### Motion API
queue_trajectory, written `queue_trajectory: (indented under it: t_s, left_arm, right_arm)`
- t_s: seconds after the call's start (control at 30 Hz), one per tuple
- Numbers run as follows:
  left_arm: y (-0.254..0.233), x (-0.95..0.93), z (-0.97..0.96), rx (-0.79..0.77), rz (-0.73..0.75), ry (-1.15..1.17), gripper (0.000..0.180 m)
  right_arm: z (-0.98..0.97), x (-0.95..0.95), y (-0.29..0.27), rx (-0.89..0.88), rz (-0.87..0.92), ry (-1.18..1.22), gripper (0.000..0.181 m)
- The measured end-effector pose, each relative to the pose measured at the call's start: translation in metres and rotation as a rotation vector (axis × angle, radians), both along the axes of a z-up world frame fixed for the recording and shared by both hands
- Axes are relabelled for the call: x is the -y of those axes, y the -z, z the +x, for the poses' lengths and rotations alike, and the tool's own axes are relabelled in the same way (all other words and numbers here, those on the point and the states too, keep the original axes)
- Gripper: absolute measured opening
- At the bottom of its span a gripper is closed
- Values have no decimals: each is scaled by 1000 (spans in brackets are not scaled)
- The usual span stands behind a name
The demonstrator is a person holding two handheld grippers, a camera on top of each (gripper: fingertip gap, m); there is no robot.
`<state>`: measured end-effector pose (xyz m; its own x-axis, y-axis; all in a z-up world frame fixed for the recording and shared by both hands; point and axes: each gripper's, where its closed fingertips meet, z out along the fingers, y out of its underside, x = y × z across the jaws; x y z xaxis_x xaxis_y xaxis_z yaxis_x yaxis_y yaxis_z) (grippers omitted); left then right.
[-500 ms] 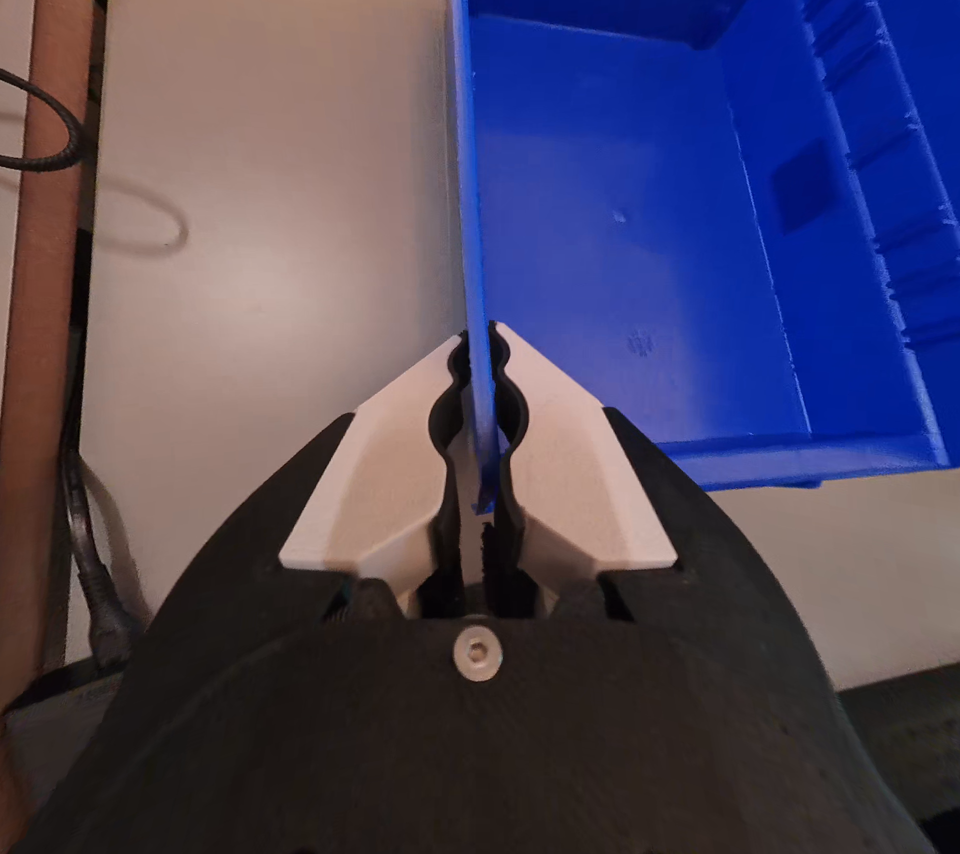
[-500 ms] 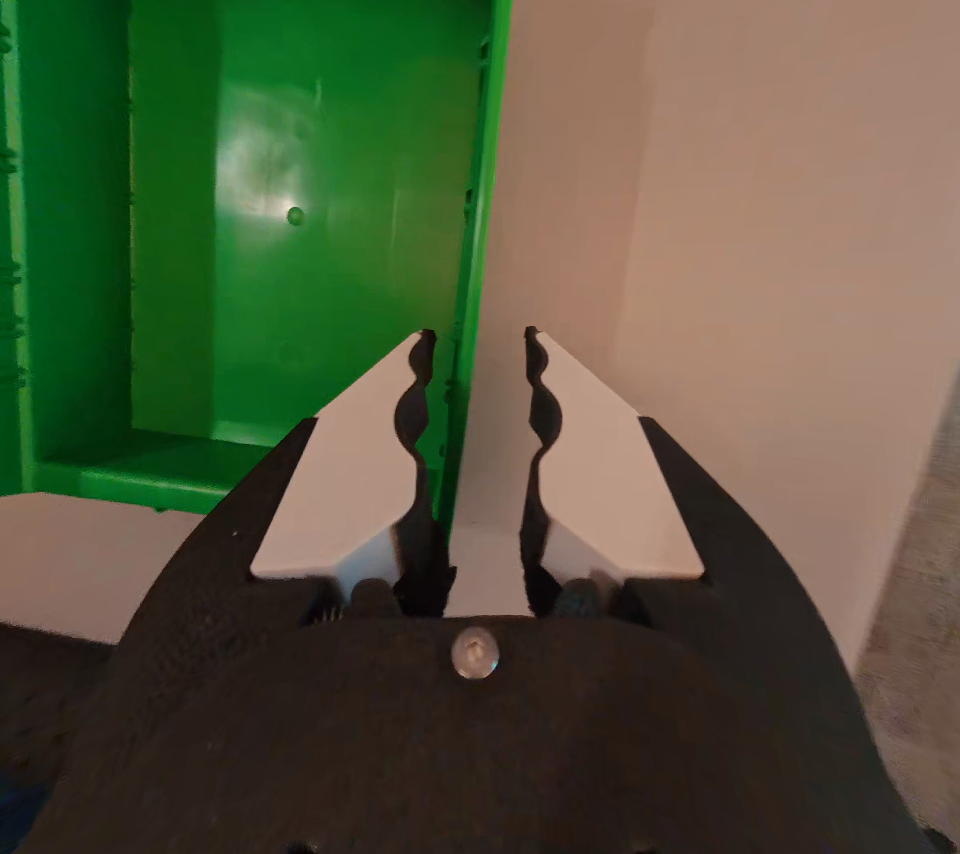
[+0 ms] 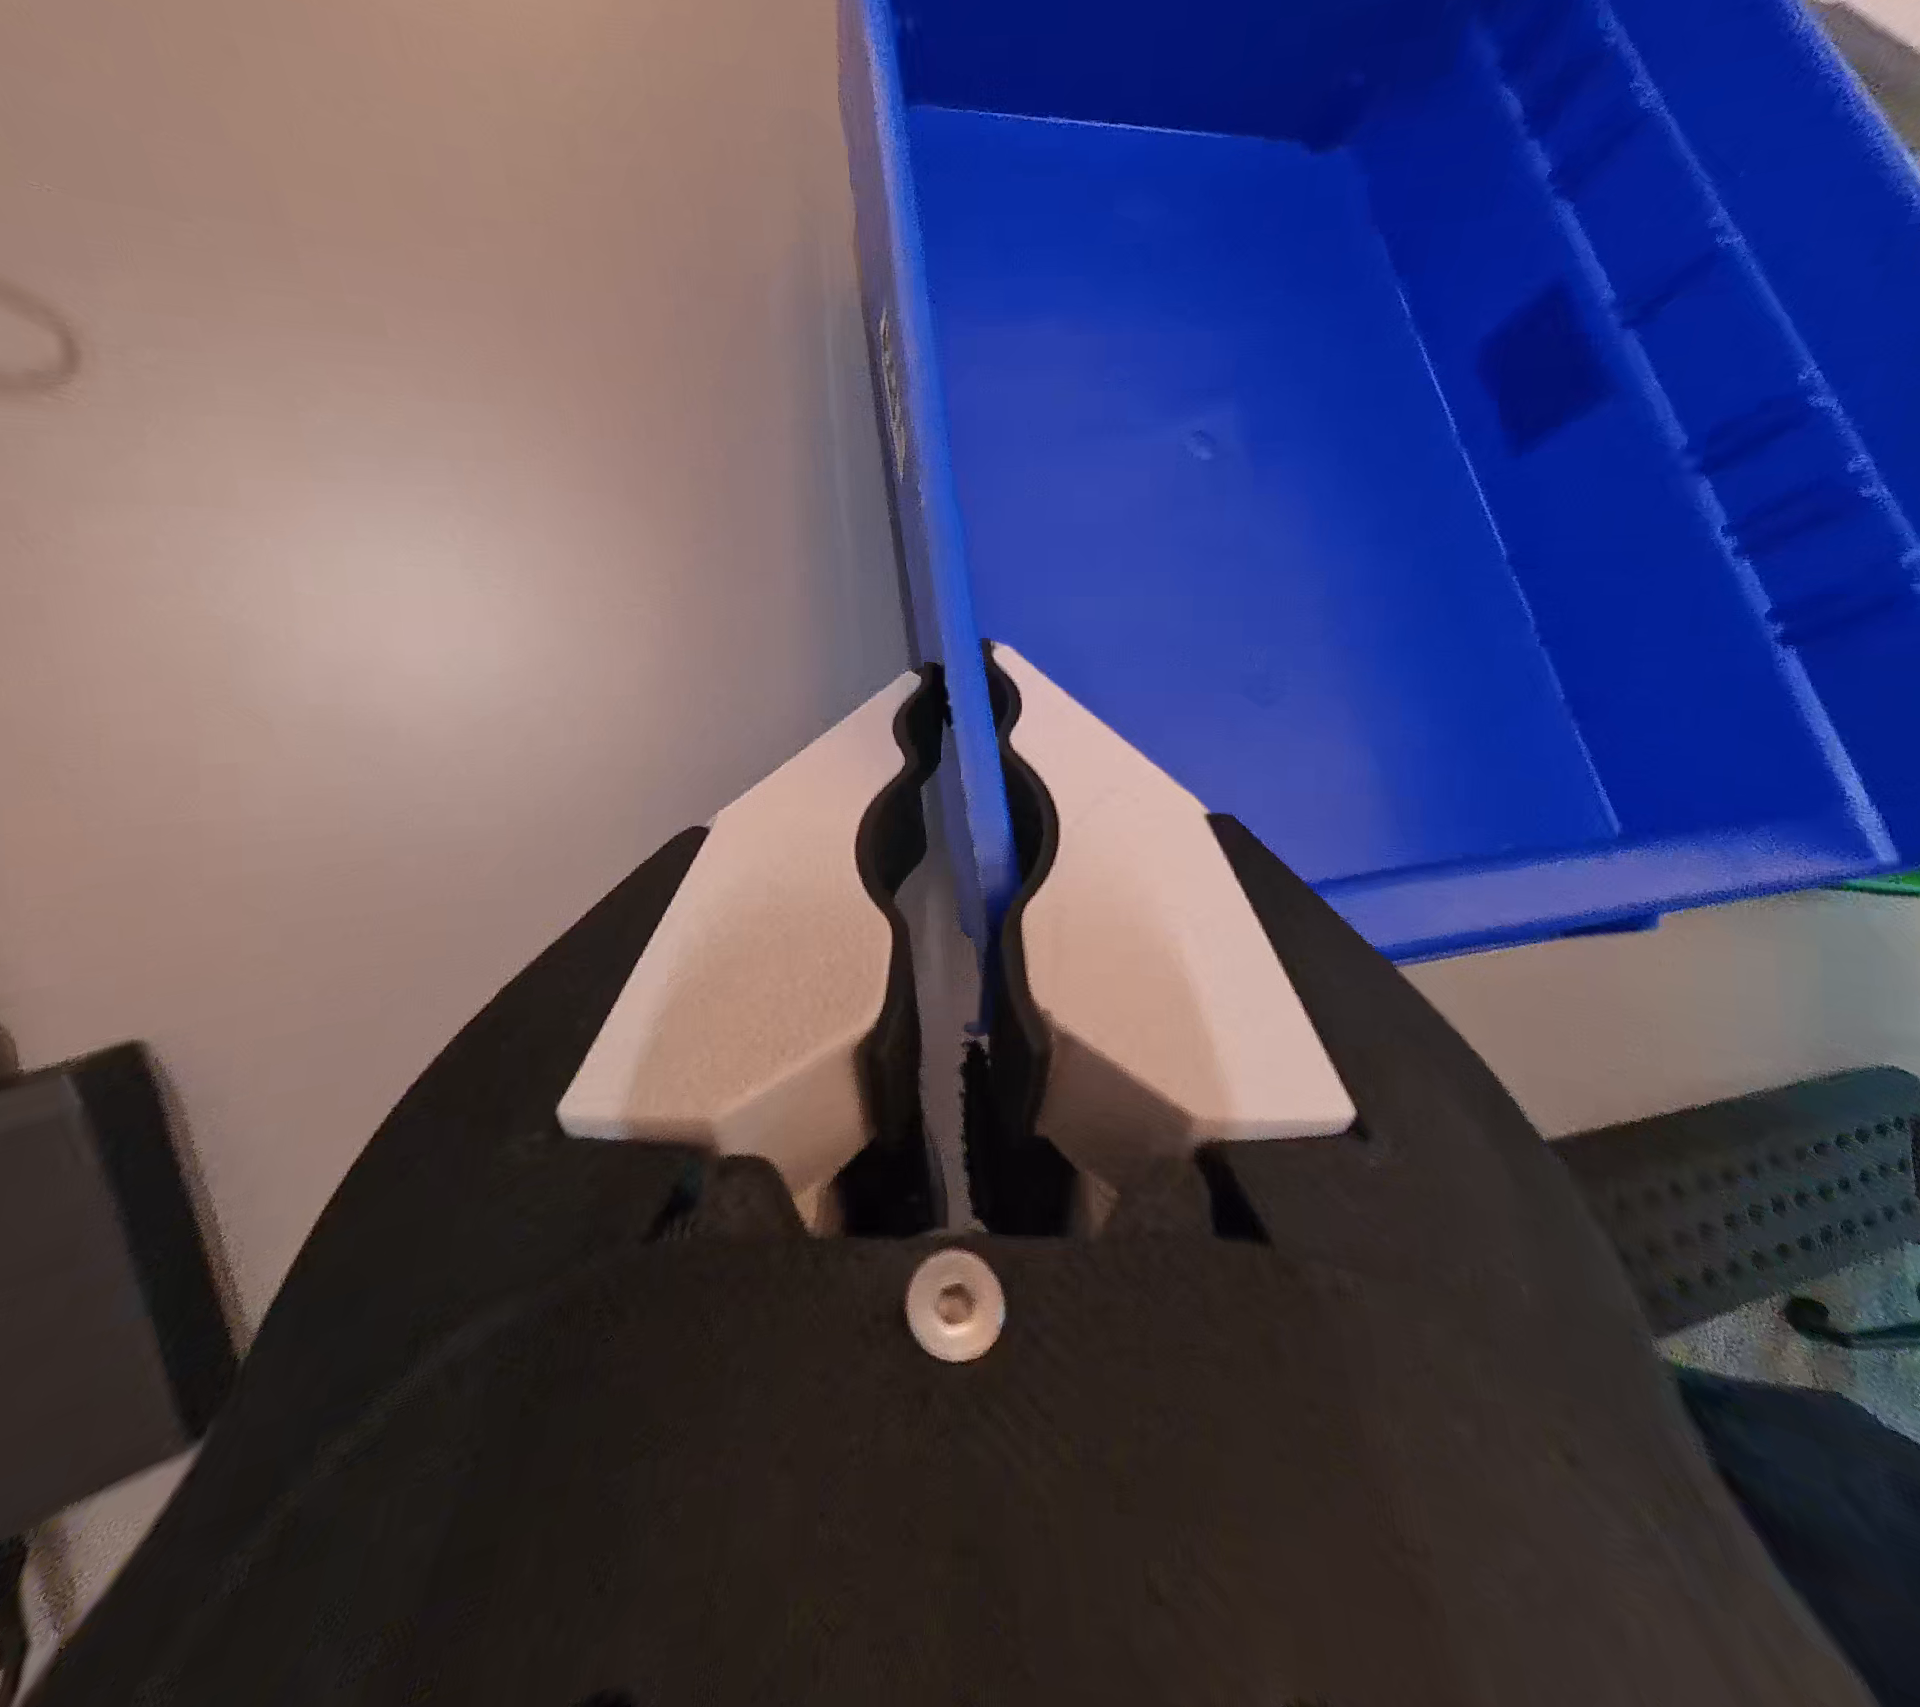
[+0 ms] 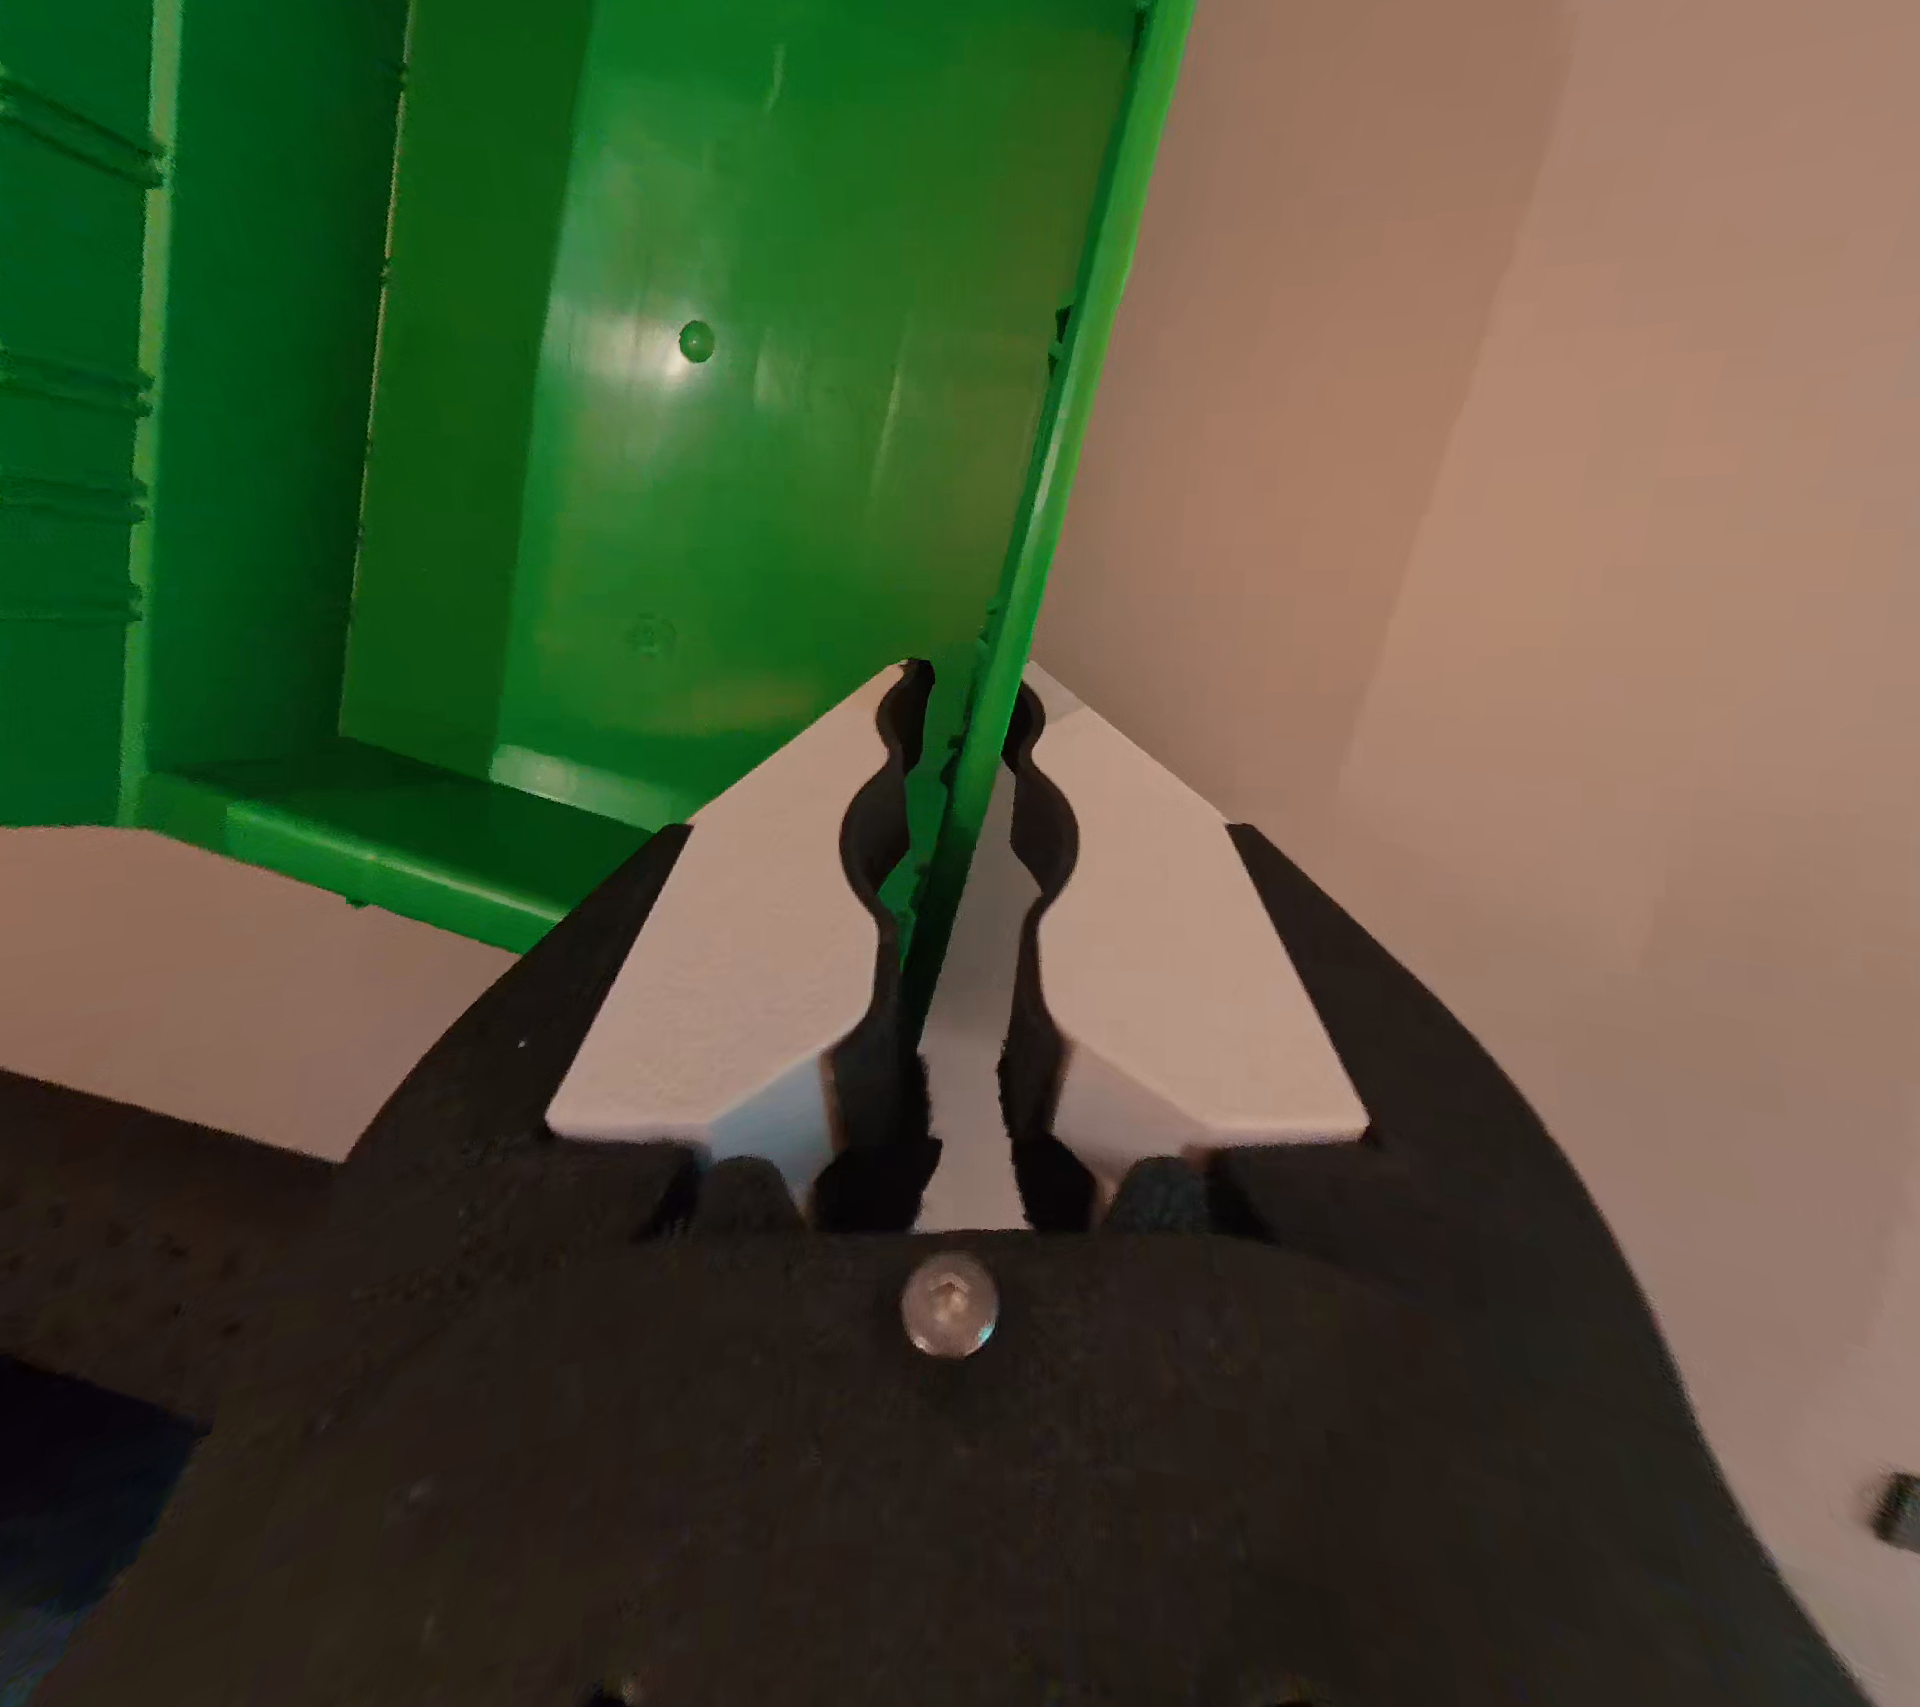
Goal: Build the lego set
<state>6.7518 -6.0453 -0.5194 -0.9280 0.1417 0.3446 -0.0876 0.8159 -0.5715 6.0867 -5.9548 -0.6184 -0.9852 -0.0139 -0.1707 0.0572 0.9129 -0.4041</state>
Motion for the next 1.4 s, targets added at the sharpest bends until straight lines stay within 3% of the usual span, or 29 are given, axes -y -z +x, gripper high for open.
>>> queue_trajectory:
  t_s: [0.13,0.47,0.77,1.0,1.23,1.4]
  left_arm:
    - [-12,-25,-4,4,16,-31,4]
    - [-29,-98,-12,12,56,-50,3]
    - [-61,-126,-64,-46,6,-18,4]
    - [-77,-115,-182,-140,-59,129,4]
    - [-62,-106,-284,-151,-62,279,5]
    - [-37,-103,-319,-77,-67,316,6]
  right_arm:
    - [22,-12,-1,36,4,-9,22]
    - [86,-48,-2,128,5,-95,23]
    - [136,-80,0,222,19,-178,44]
    - [164,-88,-10,395,9,-157,61]
    - [160,-94,-28,458,-63,-139,62]
    - [147,-93,-42,507,-111,-94,57]
